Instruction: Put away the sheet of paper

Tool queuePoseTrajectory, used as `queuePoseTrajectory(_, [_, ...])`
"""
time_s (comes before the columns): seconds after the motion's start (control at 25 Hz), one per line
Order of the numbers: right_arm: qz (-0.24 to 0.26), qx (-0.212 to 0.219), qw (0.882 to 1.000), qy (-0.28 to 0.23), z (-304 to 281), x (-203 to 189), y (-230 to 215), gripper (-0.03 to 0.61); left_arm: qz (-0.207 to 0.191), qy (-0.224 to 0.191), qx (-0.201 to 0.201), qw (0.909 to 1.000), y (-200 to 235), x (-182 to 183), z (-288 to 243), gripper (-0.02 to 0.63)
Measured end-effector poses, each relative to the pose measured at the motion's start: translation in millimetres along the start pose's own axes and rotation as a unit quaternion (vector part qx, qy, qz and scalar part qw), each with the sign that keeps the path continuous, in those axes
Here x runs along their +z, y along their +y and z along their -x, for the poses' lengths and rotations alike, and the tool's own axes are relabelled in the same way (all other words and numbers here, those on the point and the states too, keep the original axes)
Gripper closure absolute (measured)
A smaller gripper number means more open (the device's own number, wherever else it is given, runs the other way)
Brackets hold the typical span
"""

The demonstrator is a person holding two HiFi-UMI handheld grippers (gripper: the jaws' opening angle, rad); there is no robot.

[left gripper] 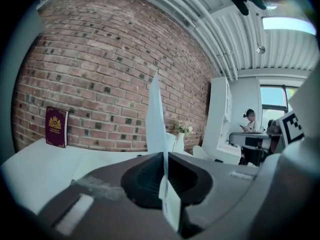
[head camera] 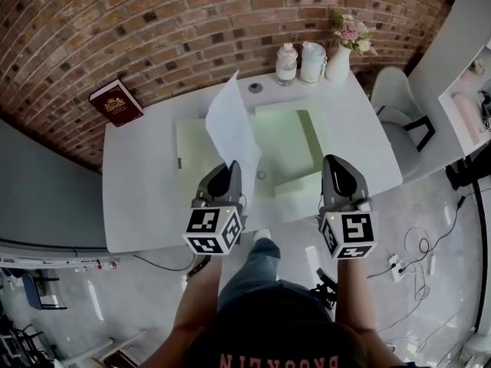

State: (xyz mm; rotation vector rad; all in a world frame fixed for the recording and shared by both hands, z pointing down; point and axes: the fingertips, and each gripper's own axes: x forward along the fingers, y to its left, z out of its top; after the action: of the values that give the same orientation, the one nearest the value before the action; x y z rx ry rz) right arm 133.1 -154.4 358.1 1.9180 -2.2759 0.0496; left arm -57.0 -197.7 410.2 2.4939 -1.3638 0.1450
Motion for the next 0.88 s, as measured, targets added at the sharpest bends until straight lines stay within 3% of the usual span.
queuePoseTrajectory(0.28, [-0.001,0.001,1.000,0.025,-45.6,-12.6,-4.0,0.577,0.059,0.058,-0.015,0.9964,29.2,-44.0,-38.5,0.615])
queuePoseTrajectory(0.64, [-0.001,-0.003,0.999,0.043,-77.7,-23.2,-10.3,0.577,0.096,0.073,-0.082,0.9894,15.5,-48.3,-52.3,0.615])
queuePoseTrajectory(0.88, [0.001,0.011,0.998,0.064,-82.5,-34.3,-12.9,0.577,0.121,0.097,-0.080,0.9847,11.0,-72.2,-55.1,0.615])
